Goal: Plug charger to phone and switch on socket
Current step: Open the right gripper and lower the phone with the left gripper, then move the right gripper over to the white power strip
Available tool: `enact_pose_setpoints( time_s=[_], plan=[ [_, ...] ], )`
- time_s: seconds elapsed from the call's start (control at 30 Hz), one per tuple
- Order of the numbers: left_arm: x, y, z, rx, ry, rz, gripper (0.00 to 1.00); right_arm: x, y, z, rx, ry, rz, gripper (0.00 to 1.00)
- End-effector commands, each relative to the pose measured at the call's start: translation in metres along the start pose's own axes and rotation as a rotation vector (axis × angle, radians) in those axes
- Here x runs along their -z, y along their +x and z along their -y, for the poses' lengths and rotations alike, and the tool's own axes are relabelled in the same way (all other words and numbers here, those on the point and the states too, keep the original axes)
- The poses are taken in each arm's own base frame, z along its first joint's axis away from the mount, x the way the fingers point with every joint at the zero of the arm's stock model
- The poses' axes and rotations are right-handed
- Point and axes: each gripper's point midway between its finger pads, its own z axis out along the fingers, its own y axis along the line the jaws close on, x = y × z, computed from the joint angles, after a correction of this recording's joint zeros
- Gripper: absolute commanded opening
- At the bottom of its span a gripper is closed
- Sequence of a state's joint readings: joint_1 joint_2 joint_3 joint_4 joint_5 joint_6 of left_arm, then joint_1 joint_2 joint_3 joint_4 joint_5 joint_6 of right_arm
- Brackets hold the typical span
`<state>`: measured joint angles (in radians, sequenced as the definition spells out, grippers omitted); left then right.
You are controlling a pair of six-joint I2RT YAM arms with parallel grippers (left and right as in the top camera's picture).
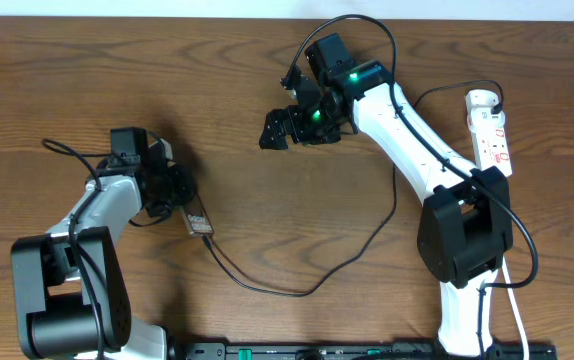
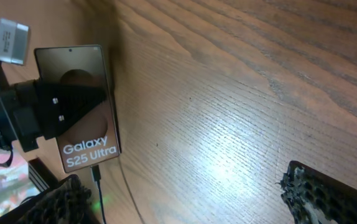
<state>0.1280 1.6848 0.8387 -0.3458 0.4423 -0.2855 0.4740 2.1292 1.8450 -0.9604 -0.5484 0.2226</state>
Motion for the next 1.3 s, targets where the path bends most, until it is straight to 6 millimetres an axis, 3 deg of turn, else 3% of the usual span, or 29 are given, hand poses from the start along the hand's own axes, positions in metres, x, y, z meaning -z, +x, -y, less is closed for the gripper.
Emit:
enact_pose_setpoints(
  time_s=[0.0, 0.2, 0.43, 0.6, 0.8, 0.93, 1.07, 1.13, 1.17, 1.2, 1.27],
  plan=[
    [0.003, 0.000, 0.005, -0.029, 0.021, 0.012, 0.07, 0.009, -0.005, -0.002, 0.025, 0.002, 0.023, 0.99],
    [0.003, 0.001, 0.006, -0.027, 0.025, 0.007, 0.09, 0.008, -0.004, -0.004, 0.037, 0.001, 0.020, 0.99],
    [0.003, 0.004, 0.004, -0.022, 0.020, -0.006, 0.36, 0.008, -0.004, -0.004, 0.041, 0.000, 0.022, 0.99],
    [0.003, 0.008, 0.003, -0.015, 0.015, -0.022, 0.39, 0.008, -0.004, -0.004, 0.041, 0.000, 0.020, 0.99],
    [0.004, 0.024, -0.009, 0.016, -0.042, -0.082, 0.56, 0.008, -0.004, -0.004, 0.041, 0.000, 0.020, 0.99],
    [0.006, 0.031, -0.021, 0.033, -0.111, -0.103, 0.59, 0.008, -0.004, -0.004, 0.041, 0.000, 0.020, 0.99],
    [0.008, 0.033, -0.022, 0.074, -0.116, -0.107, 0.60, 0.009, -0.004, -0.003, 0.039, 0.002, 0.024, 0.99],
    [0.018, 0.028, -0.016, 0.066, -0.103, -0.075, 0.60, 0.018, -0.010, 0.006, 0.033, 0.048, 0.052, 0.99],
    [0.029, 0.024, -0.009, 0.054, -0.092, -0.045, 0.61, 0.033, -0.016, 0.021, 0.005, 0.129, 0.095, 0.99],
    [0.059, 0.015, 0.007, 0.021, -0.060, 0.039, 0.63, 0.061, -0.022, 0.036, -0.019, 0.210, 0.148, 0.99],
    [0.087, 0.008, 0.023, -0.013, -0.022, 0.124, 0.66, 0.092, -0.026, 0.052, -0.075, 0.289, 0.206, 0.99]
  ],
)
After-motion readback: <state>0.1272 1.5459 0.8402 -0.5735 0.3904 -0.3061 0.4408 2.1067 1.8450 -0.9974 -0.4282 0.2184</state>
